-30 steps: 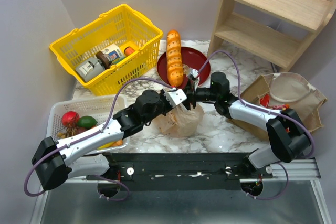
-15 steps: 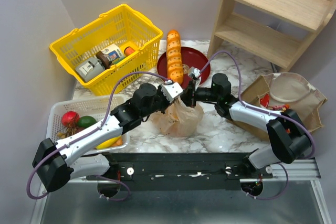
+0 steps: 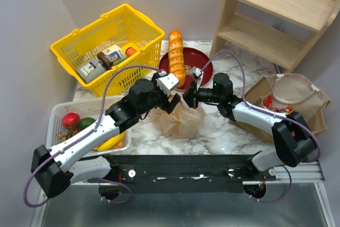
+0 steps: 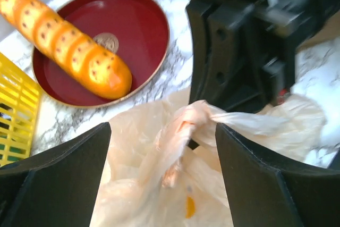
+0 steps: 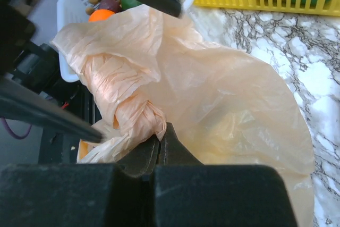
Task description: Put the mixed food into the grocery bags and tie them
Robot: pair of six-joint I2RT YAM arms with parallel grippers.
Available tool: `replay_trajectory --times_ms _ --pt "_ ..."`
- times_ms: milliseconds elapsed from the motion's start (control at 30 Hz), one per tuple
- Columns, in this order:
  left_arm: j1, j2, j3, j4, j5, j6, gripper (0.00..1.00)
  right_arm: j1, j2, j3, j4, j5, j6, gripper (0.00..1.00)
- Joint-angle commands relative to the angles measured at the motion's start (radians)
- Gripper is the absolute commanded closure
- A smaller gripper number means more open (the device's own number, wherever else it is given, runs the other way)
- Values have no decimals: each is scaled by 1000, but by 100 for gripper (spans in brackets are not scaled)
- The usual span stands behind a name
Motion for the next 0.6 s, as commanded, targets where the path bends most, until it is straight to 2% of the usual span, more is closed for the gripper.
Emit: replay_trajectory --times_ms 0,133,233,400,567 --pt "4 -97 114 -71 4 -81 7 6 -35 61 -93 54 23 99" --pt "47 -125 179 -206 59 -203 11 6 -34 97 -165 60 27 99" --pt "86 -126 202 -302 120 -304 28 6 -37 110 -206 68 29 99" --pt "99 -114 173 -355 287 -450 41 6 -42 113 -234 81 30 99" --pt "103 -151 127 -307 312 -512 42 6 -34 111 -234 77 36 99"
